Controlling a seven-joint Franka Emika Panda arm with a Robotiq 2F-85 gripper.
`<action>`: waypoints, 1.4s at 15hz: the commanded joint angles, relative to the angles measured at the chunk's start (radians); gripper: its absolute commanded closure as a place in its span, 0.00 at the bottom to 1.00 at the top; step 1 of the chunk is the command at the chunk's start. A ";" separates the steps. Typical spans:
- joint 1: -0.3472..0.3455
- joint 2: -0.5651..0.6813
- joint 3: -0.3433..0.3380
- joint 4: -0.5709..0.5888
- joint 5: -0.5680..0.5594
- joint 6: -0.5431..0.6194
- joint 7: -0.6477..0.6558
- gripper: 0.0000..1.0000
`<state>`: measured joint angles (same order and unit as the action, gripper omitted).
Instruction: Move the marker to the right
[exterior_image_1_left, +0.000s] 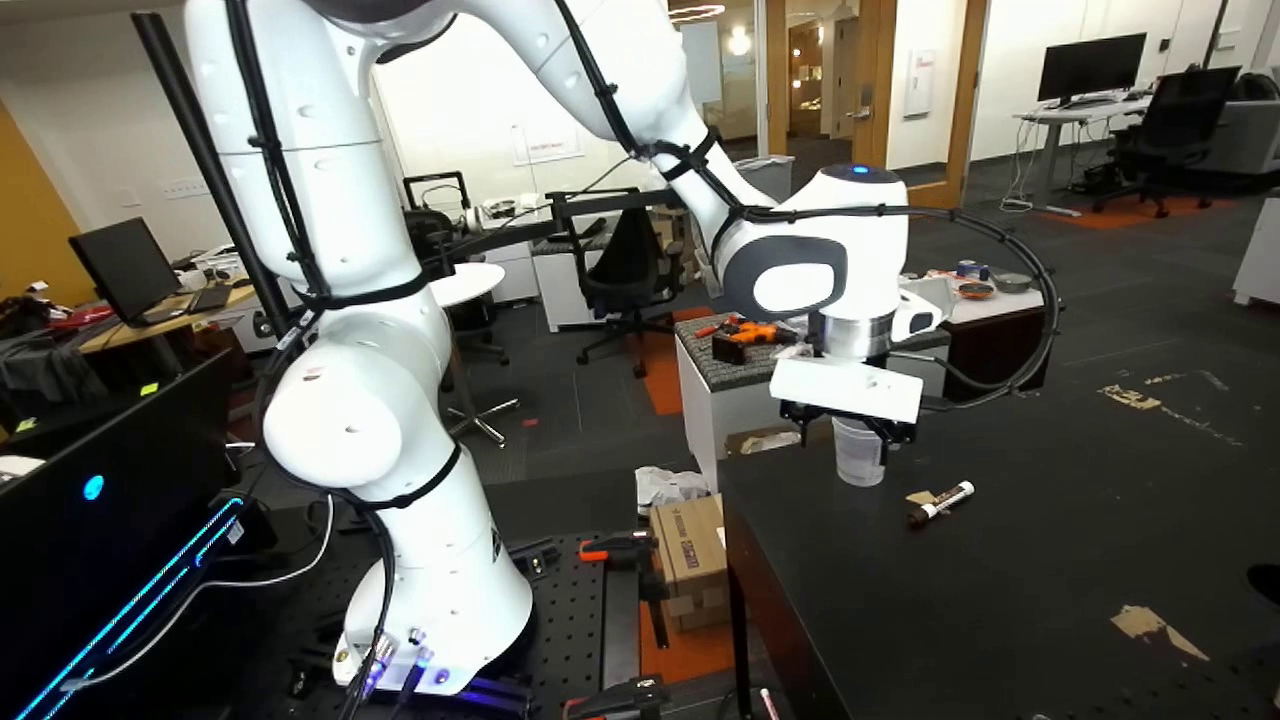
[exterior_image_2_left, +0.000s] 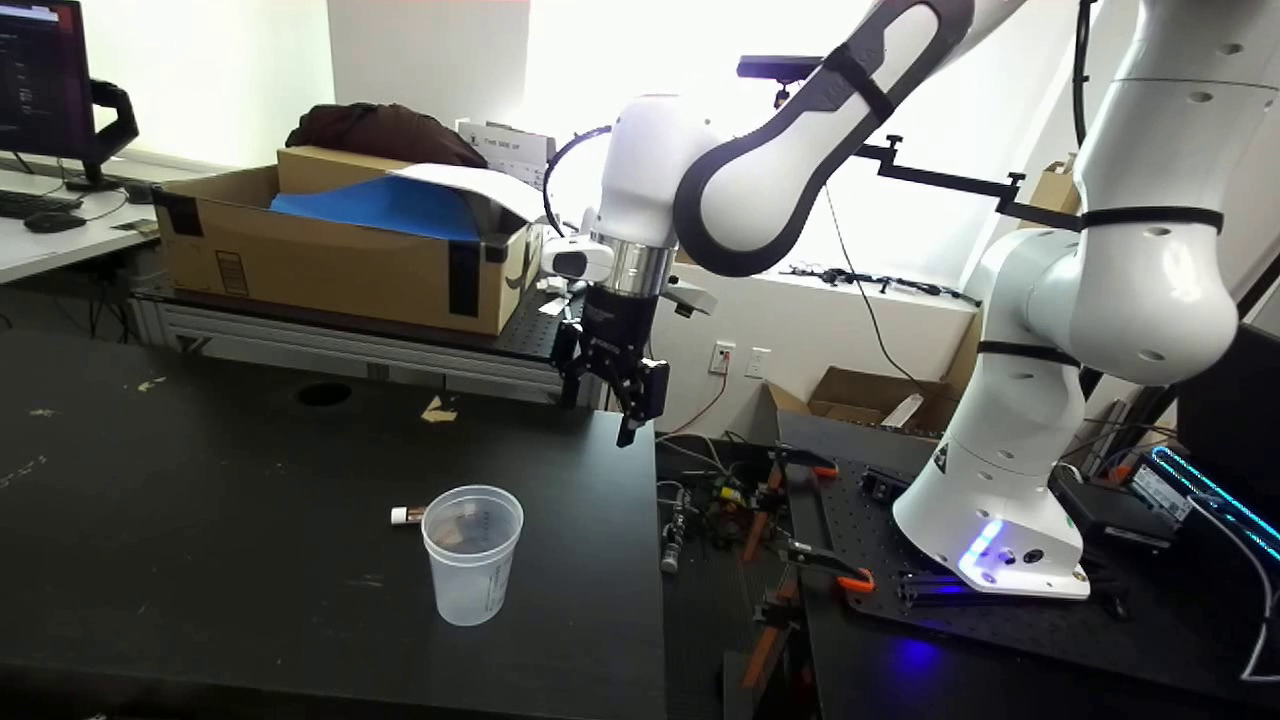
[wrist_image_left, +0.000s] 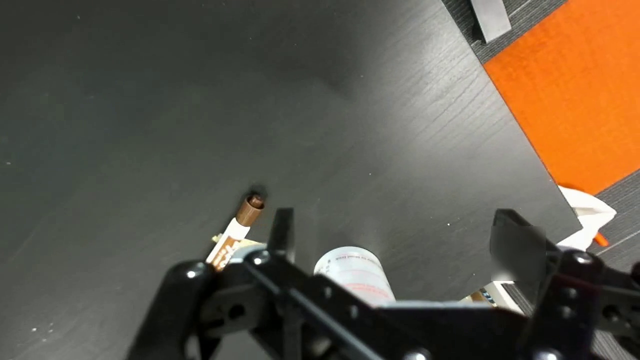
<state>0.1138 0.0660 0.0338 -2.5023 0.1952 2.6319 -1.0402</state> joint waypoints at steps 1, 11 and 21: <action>-0.033 0.083 0.044 0.058 0.040 0.043 -0.011 0.00; -0.106 0.201 0.107 0.116 0.074 0.202 0.181 0.00; -0.180 0.302 0.176 0.207 0.040 0.151 0.173 0.00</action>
<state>-0.0332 0.3339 0.1821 -2.3410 0.2749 2.8107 -0.8761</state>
